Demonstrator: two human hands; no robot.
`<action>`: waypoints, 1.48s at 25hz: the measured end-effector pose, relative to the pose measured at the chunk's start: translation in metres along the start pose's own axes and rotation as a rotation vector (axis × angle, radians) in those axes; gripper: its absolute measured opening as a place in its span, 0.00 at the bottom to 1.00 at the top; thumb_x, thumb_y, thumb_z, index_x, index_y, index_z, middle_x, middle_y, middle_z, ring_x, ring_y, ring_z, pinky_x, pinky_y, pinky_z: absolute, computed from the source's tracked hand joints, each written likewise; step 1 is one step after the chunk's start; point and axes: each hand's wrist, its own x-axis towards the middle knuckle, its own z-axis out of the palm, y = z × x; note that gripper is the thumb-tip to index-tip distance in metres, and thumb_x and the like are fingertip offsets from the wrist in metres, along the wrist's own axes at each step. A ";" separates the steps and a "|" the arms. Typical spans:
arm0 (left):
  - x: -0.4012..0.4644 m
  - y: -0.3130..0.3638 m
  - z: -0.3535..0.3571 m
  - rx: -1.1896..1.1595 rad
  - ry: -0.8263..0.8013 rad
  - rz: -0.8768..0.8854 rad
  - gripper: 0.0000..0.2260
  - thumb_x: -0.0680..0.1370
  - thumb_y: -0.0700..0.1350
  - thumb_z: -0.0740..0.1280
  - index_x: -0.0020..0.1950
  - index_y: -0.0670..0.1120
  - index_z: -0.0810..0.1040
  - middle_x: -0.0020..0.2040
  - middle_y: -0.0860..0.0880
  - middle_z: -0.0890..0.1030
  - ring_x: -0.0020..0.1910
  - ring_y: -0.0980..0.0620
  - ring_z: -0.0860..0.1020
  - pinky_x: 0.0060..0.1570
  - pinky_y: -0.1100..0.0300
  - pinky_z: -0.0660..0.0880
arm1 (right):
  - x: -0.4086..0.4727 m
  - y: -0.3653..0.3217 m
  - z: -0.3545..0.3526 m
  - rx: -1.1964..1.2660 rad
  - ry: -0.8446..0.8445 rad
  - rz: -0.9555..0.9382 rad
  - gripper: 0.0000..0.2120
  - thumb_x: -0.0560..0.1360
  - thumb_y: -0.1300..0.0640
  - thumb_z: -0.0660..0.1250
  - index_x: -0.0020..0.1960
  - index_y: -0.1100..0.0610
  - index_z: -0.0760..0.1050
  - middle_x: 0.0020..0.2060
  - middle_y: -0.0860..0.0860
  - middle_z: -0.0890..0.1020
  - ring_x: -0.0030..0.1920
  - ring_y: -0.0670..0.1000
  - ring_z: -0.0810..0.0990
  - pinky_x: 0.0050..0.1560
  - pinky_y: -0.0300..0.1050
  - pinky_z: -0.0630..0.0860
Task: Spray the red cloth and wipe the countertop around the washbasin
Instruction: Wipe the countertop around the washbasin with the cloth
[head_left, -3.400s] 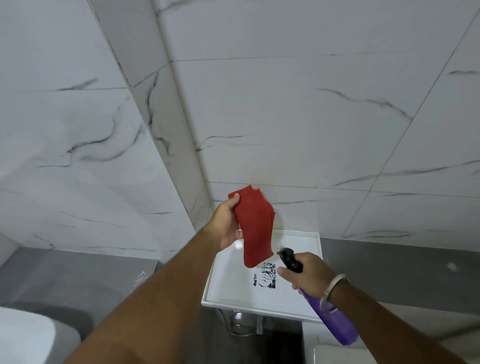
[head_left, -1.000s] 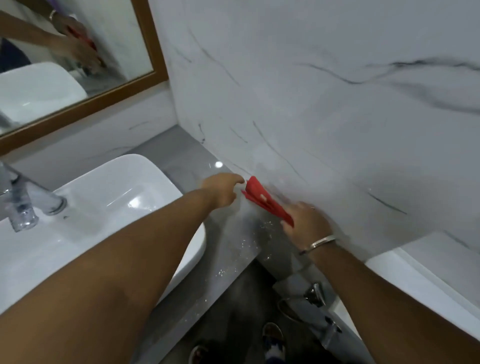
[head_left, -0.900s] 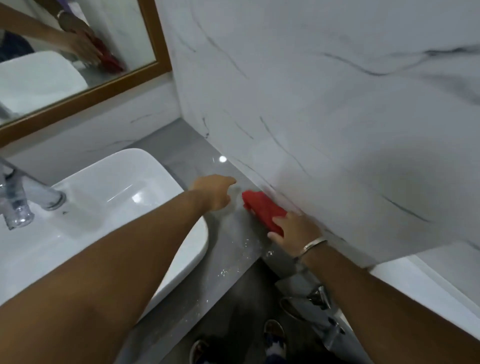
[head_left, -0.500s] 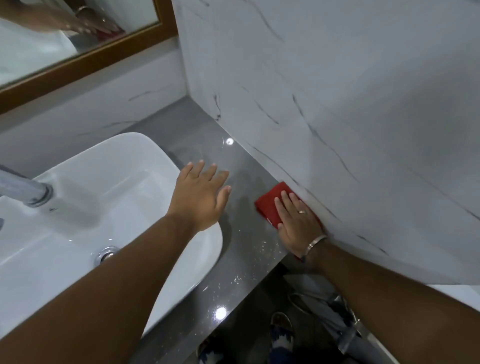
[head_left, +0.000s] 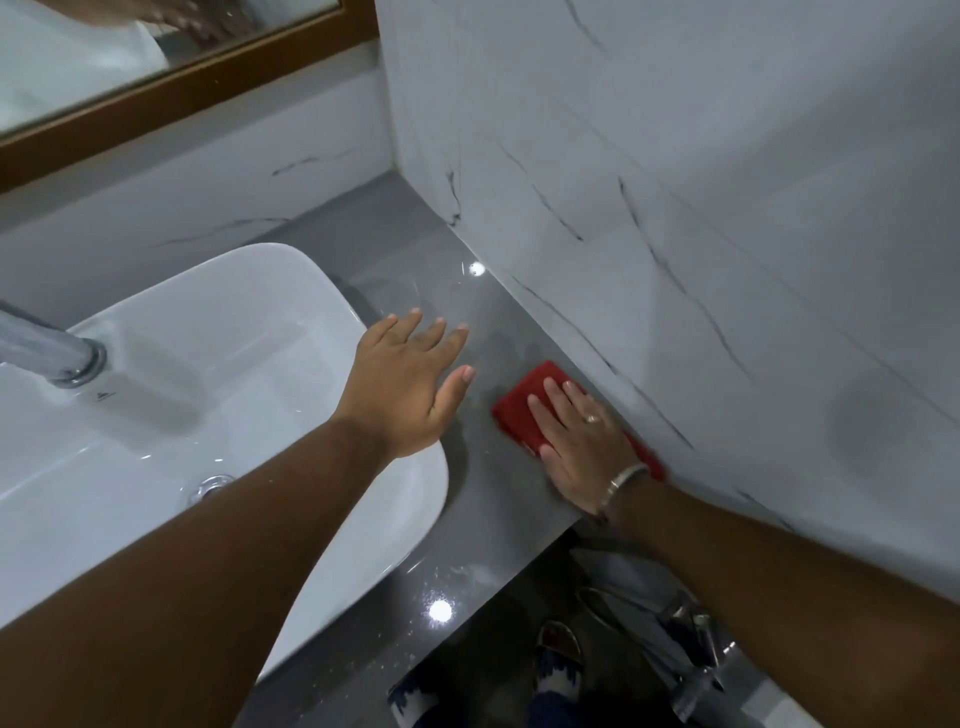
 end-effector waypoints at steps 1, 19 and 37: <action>0.000 0.000 0.000 0.008 0.000 -0.004 0.34 0.80 0.62 0.39 0.75 0.48 0.70 0.72 0.44 0.75 0.75 0.39 0.66 0.73 0.44 0.60 | 0.014 -0.021 0.001 0.038 0.002 0.068 0.32 0.77 0.49 0.59 0.78 0.56 0.56 0.79 0.60 0.57 0.78 0.63 0.57 0.76 0.60 0.56; -0.002 0.000 -0.002 0.040 -0.064 -0.020 0.34 0.78 0.63 0.37 0.79 0.51 0.63 0.76 0.43 0.69 0.78 0.40 0.60 0.76 0.45 0.54 | -0.069 -0.053 0.024 -0.032 -0.115 -0.349 0.33 0.74 0.45 0.58 0.78 0.51 0.58 0.78 0.58 0.62 0.75 0.62 0.62 0.72 0.59 0.61; -0.017 0.003 -0.003 0.007 -0.092 -0.024 0.34 0.79 0.68 0.41 0.81 0.52 0.46 0.83 0.44 0.49 0.81 0.41 0.43 0.78 0.40 0.42 | 0.038 -0.018 0.006 -0.013 0.026 0.158 0.31 0.79 0.47 0.56 0.79 0.53 0.52 0.79 0.60 0.55 0.78 0.63 0.54 0.76 0.60 0.53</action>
